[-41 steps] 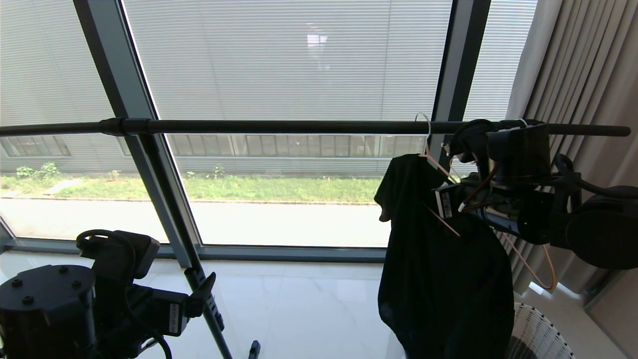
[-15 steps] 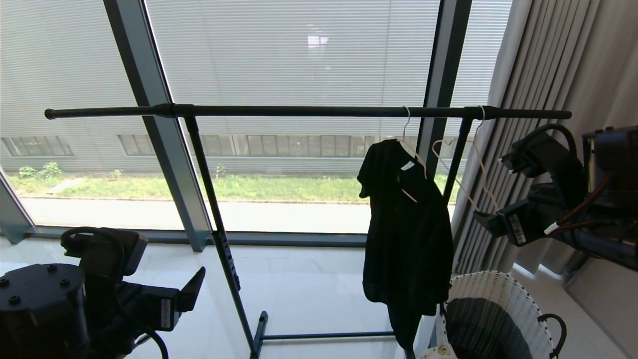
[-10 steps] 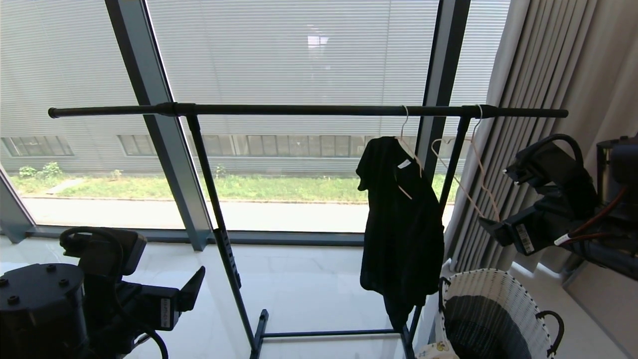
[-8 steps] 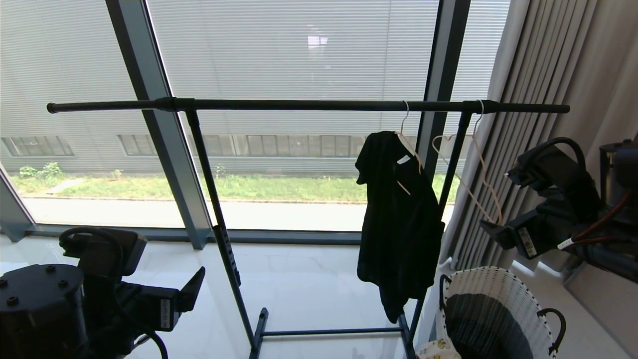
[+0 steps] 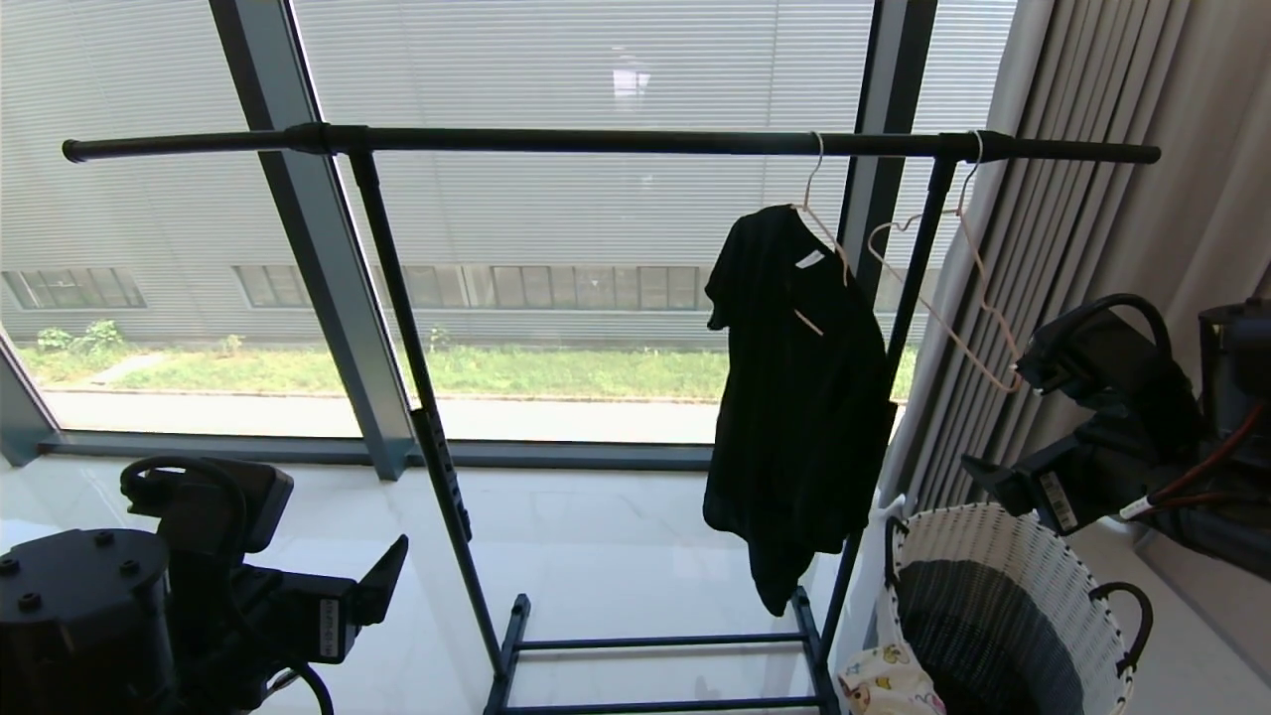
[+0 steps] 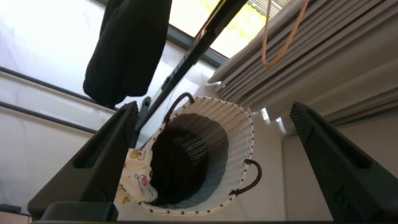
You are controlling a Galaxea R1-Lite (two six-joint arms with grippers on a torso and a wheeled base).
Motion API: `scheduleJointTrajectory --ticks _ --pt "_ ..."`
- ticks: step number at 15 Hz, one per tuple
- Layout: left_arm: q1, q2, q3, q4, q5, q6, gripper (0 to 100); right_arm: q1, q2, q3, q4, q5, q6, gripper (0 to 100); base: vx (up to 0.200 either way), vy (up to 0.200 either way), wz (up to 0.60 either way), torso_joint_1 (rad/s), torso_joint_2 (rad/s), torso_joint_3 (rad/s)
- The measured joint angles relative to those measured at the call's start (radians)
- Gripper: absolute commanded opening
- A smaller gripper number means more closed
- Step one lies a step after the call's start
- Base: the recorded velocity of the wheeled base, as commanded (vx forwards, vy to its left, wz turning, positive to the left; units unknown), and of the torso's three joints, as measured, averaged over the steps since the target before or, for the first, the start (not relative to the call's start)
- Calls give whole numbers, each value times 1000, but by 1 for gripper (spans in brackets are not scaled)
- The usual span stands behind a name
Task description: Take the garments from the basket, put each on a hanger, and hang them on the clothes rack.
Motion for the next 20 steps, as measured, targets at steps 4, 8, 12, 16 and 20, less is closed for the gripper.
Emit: scheduleJointTrajectory --ticks 4,8,12,16,20 --pt "0 3 0 -1 0 0 100 0 -30 53 0 -1 -3 100 0 0 0 -193 485 287" --pt "0 7 -4 -1 0 0 100 0 -51 76 0 -1 -3 100 0 0 0 -173 471 293" --pt "0 10 -5 0 0 0 100 0 -57 88 -1 -1 -3 100 0 0 0 -148 452 299" --pt "-1 10 -6 0 -1 0 100 -4 -76 161 -8 1 -17 100 50 0 0 -63 226 159" --pt "-1 18 -38 -1 -1 1 100 -22 -78 241 -4 119 -42 100 200 0 0 -7 24 21"
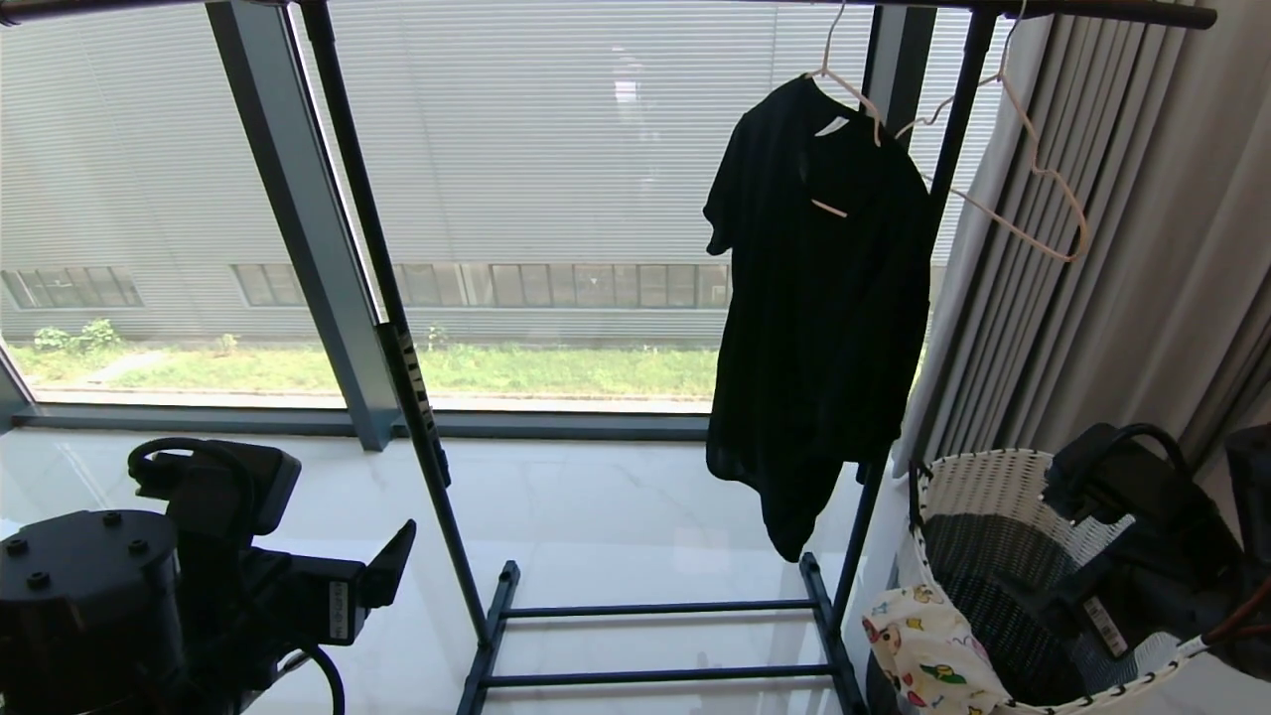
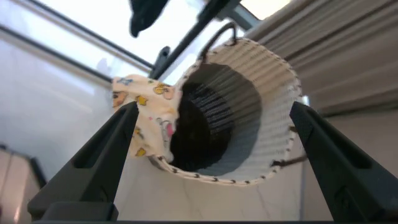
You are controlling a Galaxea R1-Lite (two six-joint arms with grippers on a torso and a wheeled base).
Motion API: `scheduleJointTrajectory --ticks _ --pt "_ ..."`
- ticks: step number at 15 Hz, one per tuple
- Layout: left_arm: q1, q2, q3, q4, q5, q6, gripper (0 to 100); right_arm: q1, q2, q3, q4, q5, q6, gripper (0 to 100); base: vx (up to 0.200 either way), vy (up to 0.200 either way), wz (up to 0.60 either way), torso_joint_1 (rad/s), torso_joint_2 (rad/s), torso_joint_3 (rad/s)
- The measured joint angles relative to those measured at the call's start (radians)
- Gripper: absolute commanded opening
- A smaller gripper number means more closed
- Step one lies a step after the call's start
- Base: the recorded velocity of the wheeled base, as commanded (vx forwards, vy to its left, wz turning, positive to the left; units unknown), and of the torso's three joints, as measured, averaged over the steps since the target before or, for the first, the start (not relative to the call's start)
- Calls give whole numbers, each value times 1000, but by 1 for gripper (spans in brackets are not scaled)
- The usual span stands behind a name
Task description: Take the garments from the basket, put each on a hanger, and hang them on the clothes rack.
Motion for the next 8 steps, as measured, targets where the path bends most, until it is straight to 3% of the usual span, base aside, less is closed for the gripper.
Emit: scheduleJointTrajectory --ticks 1,3,5,8 --pt "1 6 -8 1 0 0 100 -2 10 23 0 59 -2 100 200 0 0 7 7 2" --pt "0 16 -21 0 0 2 100 1 52 48 -1 103 -1 100 0 0 0 0 0 0" --pt "1 20 -24 1 0 3 100 12 131 59 -23 113 3 100 0 0 0 0 0 0" --pt "0 20 -25 1 6 5 100 26 297 84 -155 113 12 100 0 0 0 0 0 0"
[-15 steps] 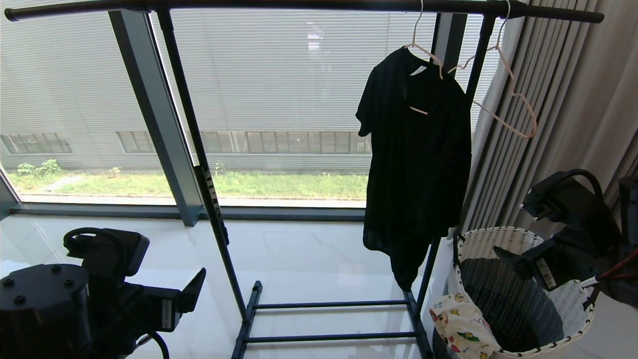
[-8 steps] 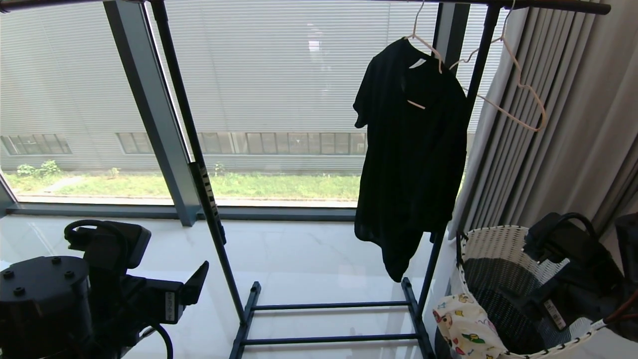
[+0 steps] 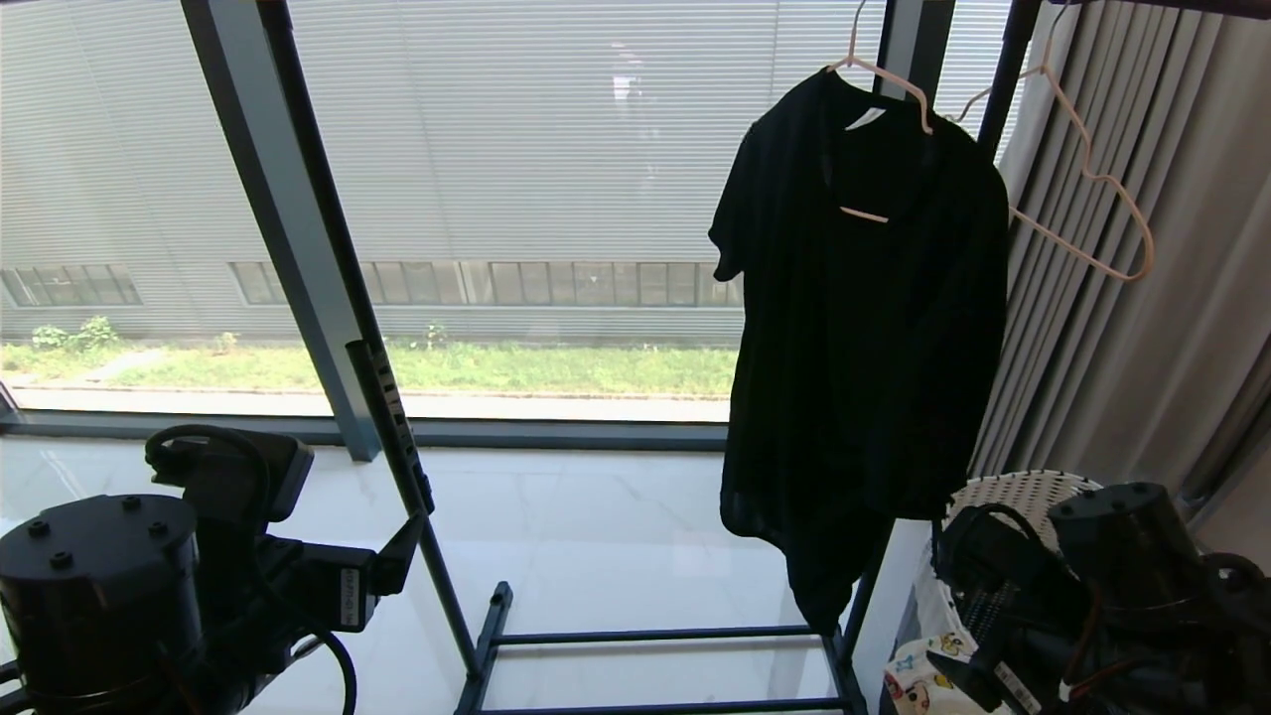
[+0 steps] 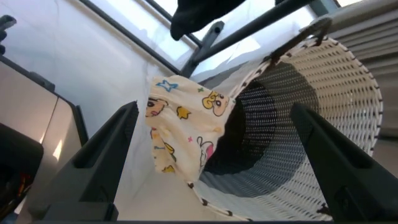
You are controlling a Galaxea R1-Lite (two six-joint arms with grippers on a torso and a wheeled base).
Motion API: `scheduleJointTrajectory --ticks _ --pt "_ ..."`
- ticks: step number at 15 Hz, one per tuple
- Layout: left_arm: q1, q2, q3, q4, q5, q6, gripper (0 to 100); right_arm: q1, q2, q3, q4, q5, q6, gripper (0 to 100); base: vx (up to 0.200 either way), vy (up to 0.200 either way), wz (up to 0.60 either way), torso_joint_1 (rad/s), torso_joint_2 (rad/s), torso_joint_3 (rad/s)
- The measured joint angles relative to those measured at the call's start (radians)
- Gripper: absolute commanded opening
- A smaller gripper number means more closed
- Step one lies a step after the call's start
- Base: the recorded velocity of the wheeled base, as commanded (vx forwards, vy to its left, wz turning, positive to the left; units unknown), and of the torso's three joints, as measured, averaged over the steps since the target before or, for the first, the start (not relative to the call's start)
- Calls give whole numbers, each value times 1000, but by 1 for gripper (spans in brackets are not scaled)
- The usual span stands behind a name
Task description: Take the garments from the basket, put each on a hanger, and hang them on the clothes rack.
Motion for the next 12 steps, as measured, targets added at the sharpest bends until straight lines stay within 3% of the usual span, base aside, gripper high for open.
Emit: scheduleJointTrajectory --ticks 6,12 --pt "-2 -1 -3 0 44 0 100 11 344 112 -329 -83 28 100 0 0 0 0 0 0" --pt "-2 -2 21 0 45 -2 100 22 503 117 -421 -112 38 100 0 0 0 0 0 0"
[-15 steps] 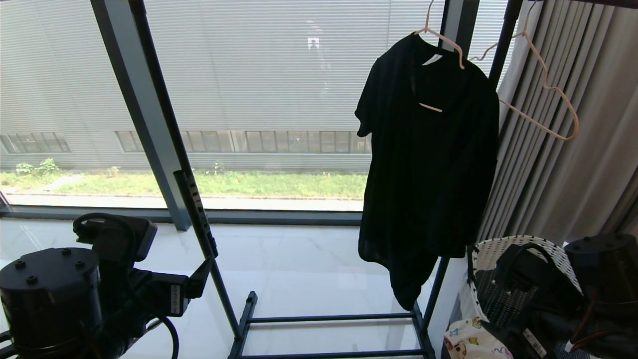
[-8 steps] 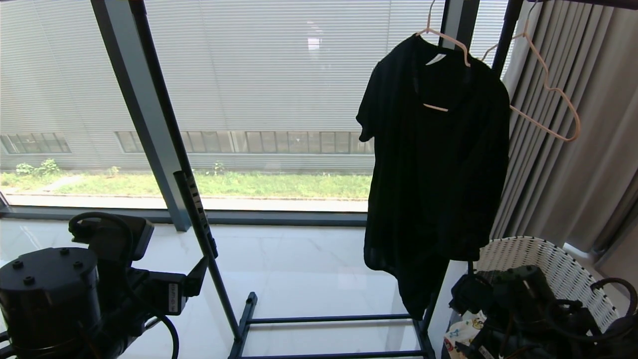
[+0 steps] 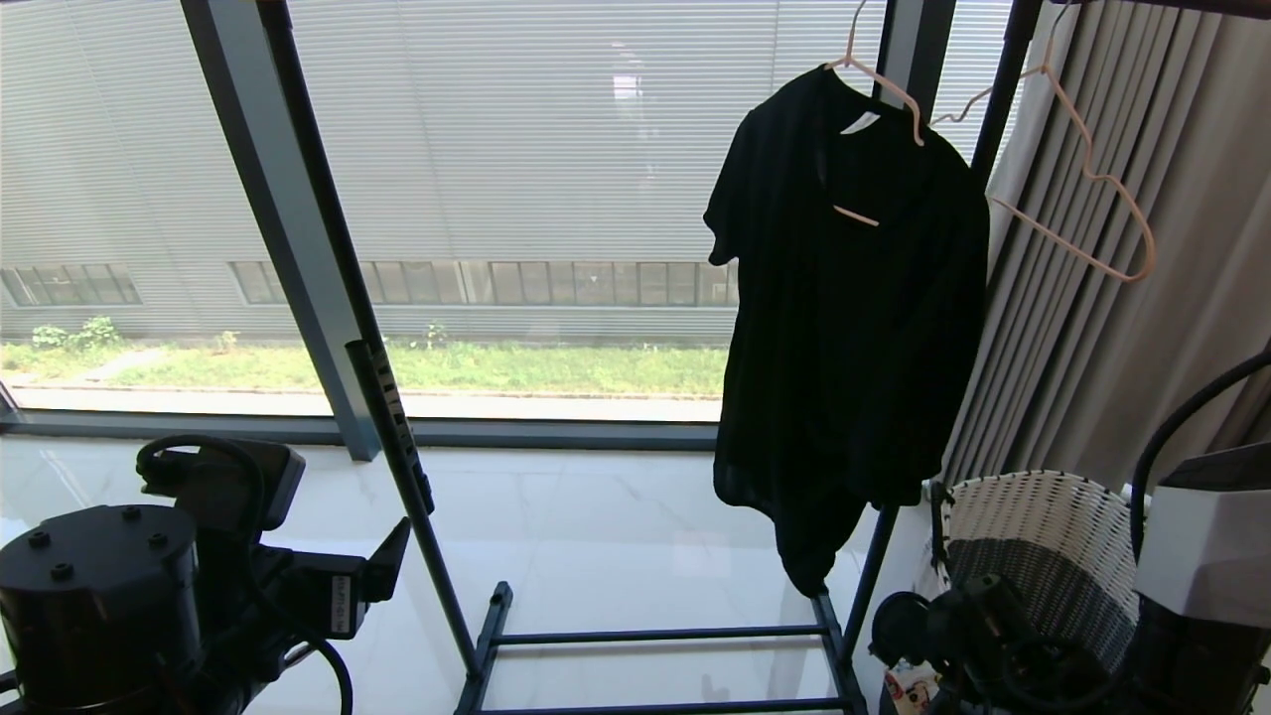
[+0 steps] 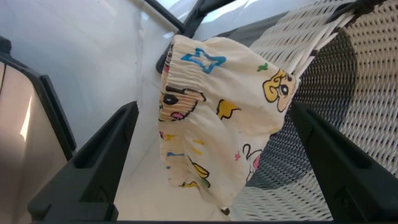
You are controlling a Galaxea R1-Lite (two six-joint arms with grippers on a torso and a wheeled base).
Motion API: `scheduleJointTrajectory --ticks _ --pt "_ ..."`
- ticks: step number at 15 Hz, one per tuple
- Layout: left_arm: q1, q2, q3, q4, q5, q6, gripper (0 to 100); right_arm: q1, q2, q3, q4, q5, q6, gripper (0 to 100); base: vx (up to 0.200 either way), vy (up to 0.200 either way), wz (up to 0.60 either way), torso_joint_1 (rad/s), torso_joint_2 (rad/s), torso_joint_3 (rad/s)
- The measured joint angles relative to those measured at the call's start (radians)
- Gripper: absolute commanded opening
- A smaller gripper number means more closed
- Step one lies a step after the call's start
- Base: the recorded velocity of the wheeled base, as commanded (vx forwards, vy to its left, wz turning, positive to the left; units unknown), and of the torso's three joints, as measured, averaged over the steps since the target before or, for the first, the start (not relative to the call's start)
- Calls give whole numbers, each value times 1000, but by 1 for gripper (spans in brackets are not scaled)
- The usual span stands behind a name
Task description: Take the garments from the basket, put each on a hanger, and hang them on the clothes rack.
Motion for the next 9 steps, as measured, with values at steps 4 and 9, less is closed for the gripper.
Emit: scheduleJointTrajectory --ticks 4,9 --pt "0 0 9 0 0 -2 100 -2 40 -24 -4 -2 4 100 0 0 0 0 0 0" --pt "0 0 12 0 -1 -3 100 -41 63 -82 -4 -51 -1 100 0 0 0 0 0 0"
